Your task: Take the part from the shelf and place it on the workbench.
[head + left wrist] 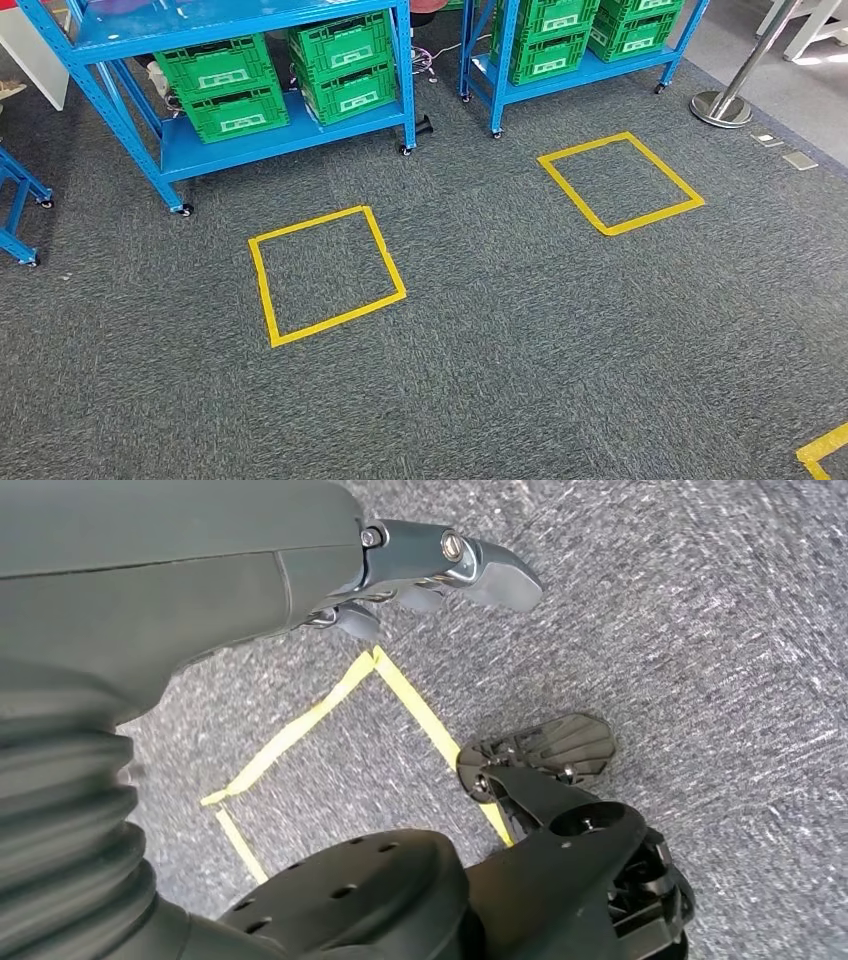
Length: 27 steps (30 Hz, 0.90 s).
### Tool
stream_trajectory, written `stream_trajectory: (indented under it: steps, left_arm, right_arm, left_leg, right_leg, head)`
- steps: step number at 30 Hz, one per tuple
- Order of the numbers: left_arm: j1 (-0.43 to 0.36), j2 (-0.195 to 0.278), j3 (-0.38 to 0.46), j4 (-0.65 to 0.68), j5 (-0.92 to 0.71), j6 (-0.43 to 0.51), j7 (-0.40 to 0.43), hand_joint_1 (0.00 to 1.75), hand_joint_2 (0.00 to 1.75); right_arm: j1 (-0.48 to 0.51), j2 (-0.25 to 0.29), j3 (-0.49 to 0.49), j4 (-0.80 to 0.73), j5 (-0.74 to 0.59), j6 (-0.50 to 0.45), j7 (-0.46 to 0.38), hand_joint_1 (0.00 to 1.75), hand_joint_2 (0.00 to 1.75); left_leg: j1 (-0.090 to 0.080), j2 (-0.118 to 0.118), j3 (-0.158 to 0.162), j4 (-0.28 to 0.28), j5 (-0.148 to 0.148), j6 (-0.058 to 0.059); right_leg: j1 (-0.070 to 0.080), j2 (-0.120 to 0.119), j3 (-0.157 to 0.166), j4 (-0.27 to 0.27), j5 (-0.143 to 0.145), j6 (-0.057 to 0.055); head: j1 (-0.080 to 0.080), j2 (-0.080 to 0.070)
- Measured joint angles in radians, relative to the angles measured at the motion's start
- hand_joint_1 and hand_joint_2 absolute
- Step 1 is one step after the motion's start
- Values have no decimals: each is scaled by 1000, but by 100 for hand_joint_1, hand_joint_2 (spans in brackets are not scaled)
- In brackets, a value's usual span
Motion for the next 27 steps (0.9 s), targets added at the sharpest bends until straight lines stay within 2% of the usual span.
stream_trajectory:
  steps: [16,25,27]
  left_arm:
    - [112,66,-170,-73,327,-54,-44,0,175]
    - [156,93,-243,-105,482,-80,-65,0,175]
    - [159,95,-250,-108,488,-80,-66,0,175]
  right_arm:
    - [93,-69,216,-70,-383,137,-13,0,175]
    - [129,-95,304,-95,-563,200,-19,0,175]
    - [132,-98,313,-97,-570,201,-19,0,87]
  left_leg:
    - [0,0,3,0,-4,3]
    - [0,0,5,0,-6,3]
    - [0,0,6,0,-6,3]
  right_leg:
    - [2,0,5,-4,-2,2]
    - [2,0,8,-5,-4,3]
    - [2,0,8,-5,-4,3]
  head:
    - [0,0]
    - [0,0]
    - [0,0]
